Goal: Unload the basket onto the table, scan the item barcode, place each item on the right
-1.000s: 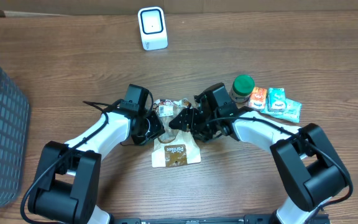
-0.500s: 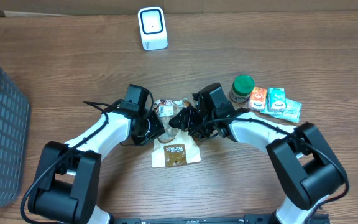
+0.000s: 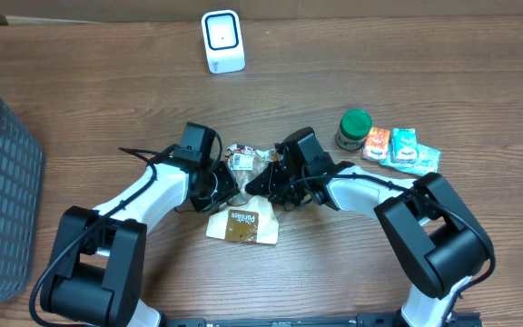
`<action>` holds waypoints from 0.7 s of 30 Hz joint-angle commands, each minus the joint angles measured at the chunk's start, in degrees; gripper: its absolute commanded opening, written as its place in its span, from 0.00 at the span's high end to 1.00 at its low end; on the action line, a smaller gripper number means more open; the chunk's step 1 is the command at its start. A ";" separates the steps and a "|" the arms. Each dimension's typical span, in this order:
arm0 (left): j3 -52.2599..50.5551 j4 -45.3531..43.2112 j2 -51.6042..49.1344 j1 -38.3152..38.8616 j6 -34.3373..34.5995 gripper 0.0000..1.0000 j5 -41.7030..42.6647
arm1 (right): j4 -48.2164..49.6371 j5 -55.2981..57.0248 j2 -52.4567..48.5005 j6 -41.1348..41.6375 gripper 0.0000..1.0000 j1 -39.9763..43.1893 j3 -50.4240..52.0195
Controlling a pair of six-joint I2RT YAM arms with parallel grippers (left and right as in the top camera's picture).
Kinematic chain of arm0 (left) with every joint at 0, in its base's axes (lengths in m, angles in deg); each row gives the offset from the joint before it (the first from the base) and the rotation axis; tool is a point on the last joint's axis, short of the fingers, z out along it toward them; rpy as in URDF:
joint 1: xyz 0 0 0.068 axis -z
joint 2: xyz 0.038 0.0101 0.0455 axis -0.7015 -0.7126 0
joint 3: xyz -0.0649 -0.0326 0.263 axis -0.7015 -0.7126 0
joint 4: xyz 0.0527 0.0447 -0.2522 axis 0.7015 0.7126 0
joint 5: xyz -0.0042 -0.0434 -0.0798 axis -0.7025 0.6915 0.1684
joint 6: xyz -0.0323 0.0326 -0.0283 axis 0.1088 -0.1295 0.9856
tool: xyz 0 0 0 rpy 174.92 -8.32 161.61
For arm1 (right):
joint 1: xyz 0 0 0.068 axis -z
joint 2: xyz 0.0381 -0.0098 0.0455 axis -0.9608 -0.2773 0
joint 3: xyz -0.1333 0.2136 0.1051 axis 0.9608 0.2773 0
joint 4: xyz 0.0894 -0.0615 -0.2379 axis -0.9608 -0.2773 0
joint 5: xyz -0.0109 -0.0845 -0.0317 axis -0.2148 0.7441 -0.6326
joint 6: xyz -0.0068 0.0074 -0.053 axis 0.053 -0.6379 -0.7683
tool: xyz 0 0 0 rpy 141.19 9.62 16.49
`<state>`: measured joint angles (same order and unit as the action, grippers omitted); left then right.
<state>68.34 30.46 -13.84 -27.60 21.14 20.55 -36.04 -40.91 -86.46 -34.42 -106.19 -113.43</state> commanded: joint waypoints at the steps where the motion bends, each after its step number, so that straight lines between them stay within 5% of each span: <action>1: -0.44 0.02 -0.90 0.26 -0.31 0.96 0.98 | 0.44 -2.91 -0.57 0.31 0.94 -0.24 0.11; 9: -0.37 -0.90 -0.87 0.26 -2.14 0.96 1.97 | -0.63 -7.69 -0.44 -2.14 0.96 1.70 0.04; 14: 2.51 -0.28 -0.81 -1.18 -12.90 0.96 7.34 | -0.83 -13.31 0.98 -8.87 0.96 2.95 -0.02; 21: 16.31 16.55 -0.72 -7.02 -26.51 0.96 8.37 | -4.17 -22.23 4.55 -20.76 0.96 6.10 -0.35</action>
<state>77.78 43.40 -14.32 -32.15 4.68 26.98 -39.01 -55.94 -85.70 -47.64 -101.69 -113.41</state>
